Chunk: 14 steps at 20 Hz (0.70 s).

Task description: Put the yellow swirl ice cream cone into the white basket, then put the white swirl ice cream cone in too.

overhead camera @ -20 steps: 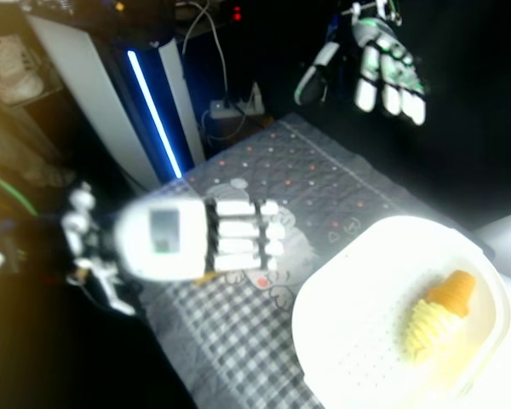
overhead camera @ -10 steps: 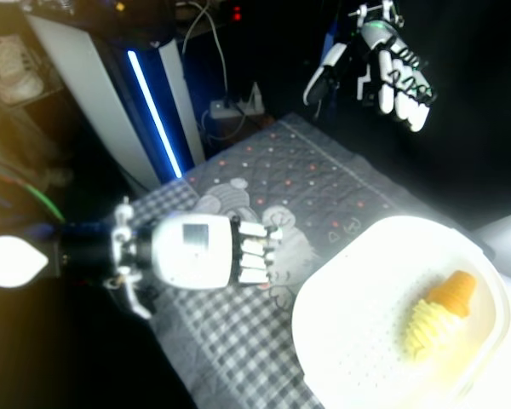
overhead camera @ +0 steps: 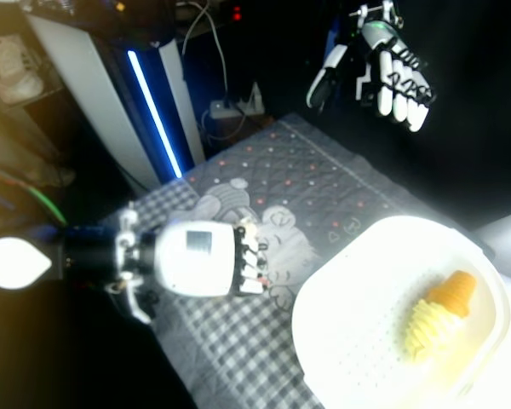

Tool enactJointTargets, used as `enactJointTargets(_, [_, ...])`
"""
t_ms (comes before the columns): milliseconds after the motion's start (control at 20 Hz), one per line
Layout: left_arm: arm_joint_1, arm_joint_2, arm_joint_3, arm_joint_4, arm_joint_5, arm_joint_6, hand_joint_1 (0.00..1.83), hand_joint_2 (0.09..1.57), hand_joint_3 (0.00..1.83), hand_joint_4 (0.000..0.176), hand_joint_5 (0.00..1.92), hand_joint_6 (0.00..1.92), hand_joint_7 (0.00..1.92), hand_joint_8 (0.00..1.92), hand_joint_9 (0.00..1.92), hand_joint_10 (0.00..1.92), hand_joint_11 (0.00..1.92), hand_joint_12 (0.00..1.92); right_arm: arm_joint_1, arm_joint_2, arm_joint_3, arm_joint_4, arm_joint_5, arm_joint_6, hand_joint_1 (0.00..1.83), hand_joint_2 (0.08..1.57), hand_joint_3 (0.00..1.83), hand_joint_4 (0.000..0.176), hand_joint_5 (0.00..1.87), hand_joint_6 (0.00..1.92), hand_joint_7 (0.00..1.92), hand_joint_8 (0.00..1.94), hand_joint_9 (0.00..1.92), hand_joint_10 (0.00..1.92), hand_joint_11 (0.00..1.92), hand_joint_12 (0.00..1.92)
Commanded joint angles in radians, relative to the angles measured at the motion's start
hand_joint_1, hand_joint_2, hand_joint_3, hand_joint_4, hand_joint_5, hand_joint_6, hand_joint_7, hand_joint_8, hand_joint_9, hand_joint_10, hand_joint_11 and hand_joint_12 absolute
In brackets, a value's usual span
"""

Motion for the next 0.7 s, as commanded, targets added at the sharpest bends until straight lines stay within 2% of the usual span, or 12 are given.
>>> enactJointTargets(0, [-0.005, 0.001, 0.005, -0.024, -0.130, -0.009, 0.84, 0.85, 0.00, 0.000, 0.33, 0.00, 0.31, 0.01, 0.27, 0.01, 0.00, 0.86, 0.010, -0.004, 0.006, 0.059, 0.079, 0.008, 1.40, 1.02, 0.00, 0.000, 1.17, 0.48, 1.30, 0.37, 1.10, 1.11, 0.65, 1.47])
enactJointTargets(50, [-0.003, 0.000, 0.006, -0.025, -0.130, -0.009, 0.86, 0.84, 0.00, 0.000, 0.36, 0.01, 0.33, 0.01, 0.29, 0.01, 0.00, 0.91, 0.010, -0.004, 0.012, 0.083, 0.103, 0.008, 1.28, 1.02, 0.00, 0.000, 1.17, 0.59, 1.29, 0.54, 1.18, 1.09, 0.93, 1.65])
enactJointTargets(150, [-0.002, -0.001, 0.006, -0.026, -0.131, -0.009, 0.87, 0.83, 0.00, 0.000, 0.37, 0.00, 0.34, 0.01, 0.30, 0.01, 0.00, 0.95, 0.011, 0.008, 0.014, 0.120, 0.155, 0.008, 1.27, 1.02, 0.00, 0.000, 1.14, 0.68, 1.29, 0.53, 1.26, 0.95, 1.07, 1.50])
enactJointTargets(200, [-0.001, -0.004, 0.008, -0.026, -0.132, -0.009, 0.89, 0.83, 0.00, 0.000, 0.37, 0.00, 0.33, 0.00, 0.29, 0.01, 0.00, 0.92, 0.011, 0.018, 0.019, 0.229, 0.248, -0.026, 1.20, 1.04, 0.00, 0.000, 1.16, 0.68, 1.18, 1.72, 1.31, 1.87, 1.36, 1.90])
enactJointTargets(250, [-0.001, -0.005, 0.009, -0.027, -0.132, -0.009, 0.89, 0.83, 0.00, 0.000, 0.37, 0.00, 0.33, 0.00, 0.29, 0.01, 0.00, 0.92, 0.011, 0.023, 0.019, 0.261, 0.275, -0.046, 1.20, 1.04, 0.00, 0.000, 1.16, 0.68, 1.18, 1.72, 1.31, 1.87, 1.36, 1.90])
enactJointTargets(300, [-0.001, -0.009, 0.011, -0.027, -0.131, -0.009, 0.89, 0.82, 0.00, 0.000, 0.37, 0.00, 0.33, 0.00, 0.29, 0.00, 0.00, 0.91, 0.012, 0.026, 0.021, 0.301, 0.305, -0.073, 1.20, 1.04, 0.00, 0.000, 1.17, 0.65, 1.22, 1.90, 1.40, 1.91, 1.48, 1.92])
enactJointTargets(350, [-0.001, -0.016, 0.016, -0.027, -0.128, -0.009, 0.89, 0.81, 0.00, 0.000, 0.37, 0.00, 0.32, 0.00, 0.28, 0.00, 0.00, 0.87, 0.032, 0.025, 0.030, 0.354, 0.346, -0.097, 1.20, 1.05, 0.00, 0.000, 1.14, 0.70, 1.15, 1.51, 1.25, 1.83, 1.29, 1.92])
enactJointTargets(400, [-0.003, -0.019, 0.019, -0.027, -0.125, -0.009, 0.90, 0.81, 0.00, 0.000, 0.37, 0.00, 0.31, 0.00, 0.27, 0.00, 0.00, 0.86, 0.091, 0.024, 0.035, 0.362, 0.350, -0.128, 1.27, 1.06, 0.00, 0.000, 1.09, 0.62, 1.15, 1.06, 1.20, 1.27, 0.85, 1.36])
enactJointTargets(450, [0.004, -0.017, 0.018, -0.032, -0.134, -0.013, 0.90, 0.81, 0.00, 0.000, 0.37, 0.00, 0.31, 0.00, 0.26, 0.00, 0.00, 0.86, 0.164, 0.003, 0.052, 0.371, 0.340, -0.176, 1.28, 1.04, 0.00, 0.000, 1.08, 0.67, 1.23, 0.76, 1.21, 0.97, 0.88, 1.29])
enactJointTargets(500, [0.009, -0.017, 0.018, -0.035, -0.139, -0.020, 0.89, 0.81, 0.00, 0.000, 0.37, 0.00, 0.30, 0.00, 0.25, 0.00, 0.00, 0.83, 0.198, -0.017, 0.075, 0.381, 0.333, -0.192, 1.26, 1.06, 0.00, 0.000, 1.02, 0.89, 1.27, 0.55, 1.23, 0.80, 0.95, 1.29])
enactJointTargets(600, [0.012, -0.022, 0.024, -0.036, -0.134, -0.024, 0.90, 0.81, 0.00, 0.000, 0.39, 0.00, 0.31, 0.00, 0.26, 0.00, 0.00, 0.86, 0.268, -0.113, 0.186, 0.416, 0.278, -0.198, 1.30, 1.01, 0.00, 0.000, 1.10, 0.67, 1.42, 0.32, 1.38, 0.62, 1.14, 1.27])
enactJointTargets(650, [0.009, -0.027, 0.028, -0.036, -0.133, -0.024, 0.89, 0.80, 0.00, 0.000, 0.39, 0.00, 0.32, 0.00, 0.27, 0.01, 0.00, 0.89, 0.282, -0.152, 0.232, 0.421, 0.245, -0.198, 1.29, 1.01, 0.00, 0.000, 1.11, 0.73, 1.47, 0.16, 1.42, 0.59, 1.20, 1.29])
